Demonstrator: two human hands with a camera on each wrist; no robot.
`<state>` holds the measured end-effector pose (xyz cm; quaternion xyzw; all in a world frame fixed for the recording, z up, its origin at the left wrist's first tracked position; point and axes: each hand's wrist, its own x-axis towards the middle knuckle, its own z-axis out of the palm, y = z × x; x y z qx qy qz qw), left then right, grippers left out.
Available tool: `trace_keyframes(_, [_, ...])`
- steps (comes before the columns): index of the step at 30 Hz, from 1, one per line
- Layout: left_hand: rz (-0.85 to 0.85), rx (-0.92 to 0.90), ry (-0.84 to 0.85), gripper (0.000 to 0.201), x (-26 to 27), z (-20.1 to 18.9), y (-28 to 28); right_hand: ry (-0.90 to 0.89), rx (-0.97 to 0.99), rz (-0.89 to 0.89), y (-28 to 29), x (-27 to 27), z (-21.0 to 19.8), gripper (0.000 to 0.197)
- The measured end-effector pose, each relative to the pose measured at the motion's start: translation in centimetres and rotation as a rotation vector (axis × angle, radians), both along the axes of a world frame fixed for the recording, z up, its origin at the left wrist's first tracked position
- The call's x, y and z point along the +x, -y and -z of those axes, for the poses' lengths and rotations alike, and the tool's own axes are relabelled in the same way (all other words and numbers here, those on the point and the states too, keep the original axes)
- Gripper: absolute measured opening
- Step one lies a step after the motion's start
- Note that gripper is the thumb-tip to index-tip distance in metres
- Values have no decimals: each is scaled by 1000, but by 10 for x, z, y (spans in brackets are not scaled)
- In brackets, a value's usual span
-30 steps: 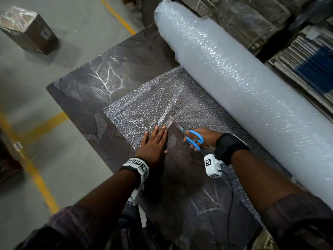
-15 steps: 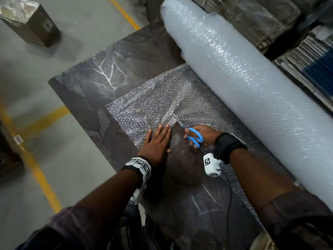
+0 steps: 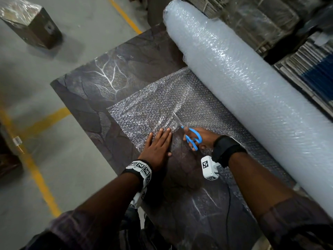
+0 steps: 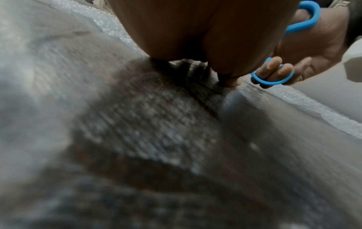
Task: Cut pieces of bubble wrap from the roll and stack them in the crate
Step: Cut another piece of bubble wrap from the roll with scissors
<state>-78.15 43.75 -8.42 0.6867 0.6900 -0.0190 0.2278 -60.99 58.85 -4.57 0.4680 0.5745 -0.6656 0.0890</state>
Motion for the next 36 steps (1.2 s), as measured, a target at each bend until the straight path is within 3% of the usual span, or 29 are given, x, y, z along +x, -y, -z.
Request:
trace_keyframes(7, [10, -2, 17, 85, -3, 1, 1, 41, 65, -65, -11, -10, -10, 99])
trace_keyframes(21, [24, 14, 40, 84, -5, 3, 2, 49, 34, -101, -17, -8, -15, 94])
trace_keyframes(32, [19, 27, 68, 84, -7, 4, 3, 85, 54, -80, -17, -11, -13, 81])
trace_keyframes(36, [24, 29, 64, 85, -7, 6, 4, 60, 42, -60, -15, -15, -13, 64])
